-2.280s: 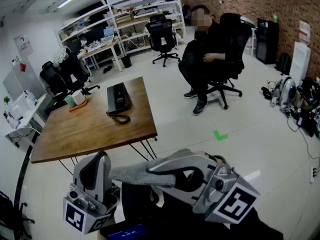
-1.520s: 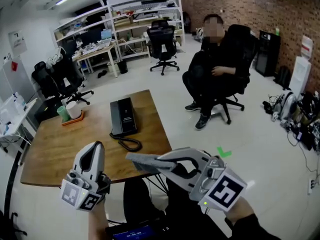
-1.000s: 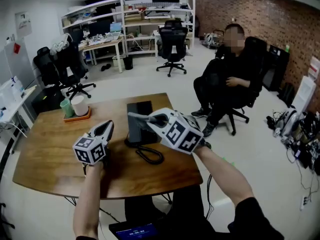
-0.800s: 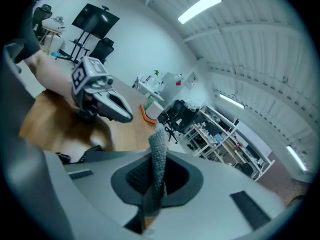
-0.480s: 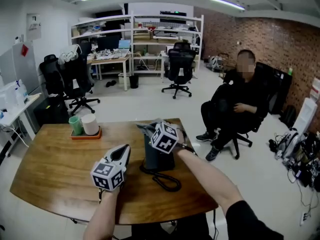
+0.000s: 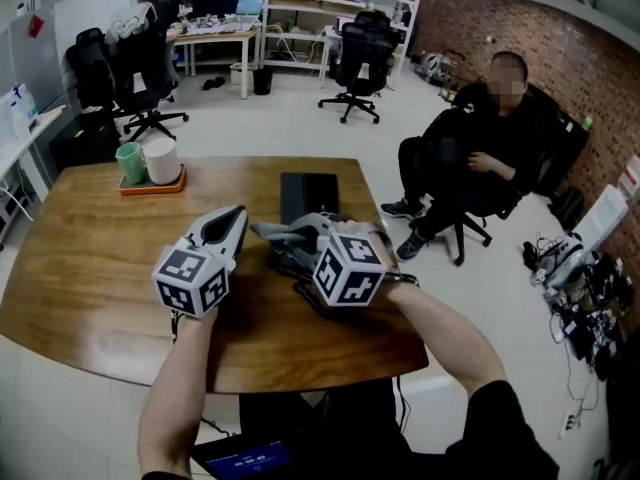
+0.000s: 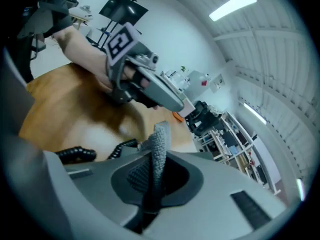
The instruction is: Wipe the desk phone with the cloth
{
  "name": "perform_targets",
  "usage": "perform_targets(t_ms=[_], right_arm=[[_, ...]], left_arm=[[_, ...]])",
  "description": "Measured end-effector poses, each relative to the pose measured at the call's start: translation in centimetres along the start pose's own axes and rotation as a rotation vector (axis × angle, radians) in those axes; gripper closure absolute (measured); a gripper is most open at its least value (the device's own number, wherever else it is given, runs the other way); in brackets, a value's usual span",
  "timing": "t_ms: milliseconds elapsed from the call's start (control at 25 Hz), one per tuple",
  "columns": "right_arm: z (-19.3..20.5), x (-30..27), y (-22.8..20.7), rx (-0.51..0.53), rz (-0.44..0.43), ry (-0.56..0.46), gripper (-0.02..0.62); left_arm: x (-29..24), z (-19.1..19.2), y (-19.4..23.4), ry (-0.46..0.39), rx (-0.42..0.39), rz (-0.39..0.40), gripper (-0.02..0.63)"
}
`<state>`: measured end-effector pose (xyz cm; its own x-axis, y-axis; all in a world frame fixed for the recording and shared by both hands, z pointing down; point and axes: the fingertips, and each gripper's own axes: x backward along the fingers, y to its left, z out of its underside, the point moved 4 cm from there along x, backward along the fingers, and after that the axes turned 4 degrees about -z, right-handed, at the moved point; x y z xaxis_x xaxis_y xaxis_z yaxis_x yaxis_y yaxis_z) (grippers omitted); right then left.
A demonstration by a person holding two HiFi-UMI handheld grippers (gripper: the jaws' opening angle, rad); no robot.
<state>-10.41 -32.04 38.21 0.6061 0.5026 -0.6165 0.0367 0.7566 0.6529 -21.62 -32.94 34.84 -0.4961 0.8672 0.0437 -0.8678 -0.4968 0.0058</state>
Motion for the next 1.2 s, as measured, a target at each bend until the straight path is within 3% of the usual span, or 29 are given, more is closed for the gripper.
perform_targets(t_ms=[160, 240, 320, 480, 560, 760, 960, 1120, 1200], right_arm=[[0.4, 2.0, 4.3, 0.102, -0.123, 0.026, 0.571], [0.3, 2.5, 4.2, 0.109, -0.16, 0.031, 0.571], [0.4, 2.3, 1.3, 0.052, -0.101, 0.012, 0.571], [2.4, 1.4, -7.2, -0.146, 0.128, -0.004, 0.571], [3.5, 0.3, -10.4, -0.235, 0.203, -0.011, 0.571], [5.3, -2.0, -13.7, -0.347, 0.235, 0.017, 0.571], [4.1, -2.5, -11.8, -0.244, 0.162, 0.051, 0.571], [4.2, 0.3, -6.0, -0.123, 0.069, 0.094, 0.571], [2.7, 0.7, -3.3, -0.026, 0.024, 0.062, 0.571]], left_arm=[[0.0, 0.2, -0.5, 0.009, 0.003, 0.004, 0.614], [0.1, 0.2, -0.4, 0.011, 0.003, 0.008, 0.614], [0.3, 0.3, -0.1, 0.01, 0.003, 0.009, 0.614], [0.5, 0.5, 0.1, 0.006, 0.002, 0.01, 0.614], [0.6, 0.6, 0.2, 0.003, 0.002, 0.009, 0.614], [0.1, 0.6, -0.4, -0.013, 0.018, 0.022, 0.614], [0.8, 0.1, 0.0, -0.008, 0.005, 0.012, 0.614], [-0.2, 0.0, -1.4, -0.001, 0.006, 0.061, 0.615], [0.4, -0.2, -0.7, 0.002, 0.0, 0.042, 0.614]])
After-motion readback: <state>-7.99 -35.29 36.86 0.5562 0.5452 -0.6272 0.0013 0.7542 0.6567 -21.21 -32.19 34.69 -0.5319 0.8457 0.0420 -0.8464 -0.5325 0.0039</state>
